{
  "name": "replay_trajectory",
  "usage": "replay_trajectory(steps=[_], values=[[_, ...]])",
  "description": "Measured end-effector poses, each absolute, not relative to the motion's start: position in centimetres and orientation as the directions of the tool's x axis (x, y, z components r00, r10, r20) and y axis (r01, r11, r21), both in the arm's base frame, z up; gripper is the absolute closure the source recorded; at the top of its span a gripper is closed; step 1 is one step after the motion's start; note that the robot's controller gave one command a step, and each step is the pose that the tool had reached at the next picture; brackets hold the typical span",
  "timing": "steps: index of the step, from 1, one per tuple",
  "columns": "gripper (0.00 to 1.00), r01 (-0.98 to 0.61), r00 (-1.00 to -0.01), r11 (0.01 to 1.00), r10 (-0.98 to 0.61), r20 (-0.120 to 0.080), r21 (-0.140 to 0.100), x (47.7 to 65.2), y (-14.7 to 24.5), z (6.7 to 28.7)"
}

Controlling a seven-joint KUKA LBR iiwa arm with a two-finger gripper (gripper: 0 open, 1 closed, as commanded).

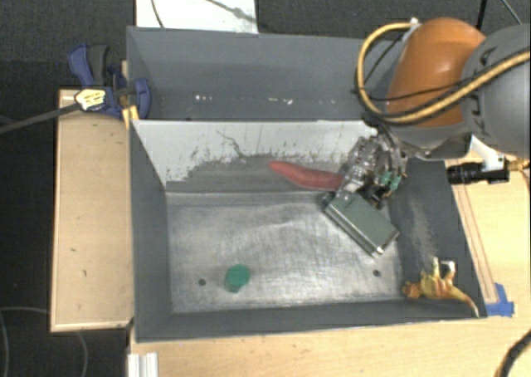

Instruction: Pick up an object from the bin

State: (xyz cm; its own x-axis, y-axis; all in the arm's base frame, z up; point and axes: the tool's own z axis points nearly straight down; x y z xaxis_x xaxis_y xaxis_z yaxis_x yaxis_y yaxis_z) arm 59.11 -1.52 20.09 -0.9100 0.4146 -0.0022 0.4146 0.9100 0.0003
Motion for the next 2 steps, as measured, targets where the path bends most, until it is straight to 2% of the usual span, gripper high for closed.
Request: replay_trajectory(steps=[1, 2], values=[[0.0, 0.424, -0.905, 0.905, 0.425, -0.008, 0.003, 58.9, -1.7, 14.6], [1.0, 0.407, -0.914, 0.914, 0.407, -0.008, 0.005, 58.6, -2.1, 9.4]])
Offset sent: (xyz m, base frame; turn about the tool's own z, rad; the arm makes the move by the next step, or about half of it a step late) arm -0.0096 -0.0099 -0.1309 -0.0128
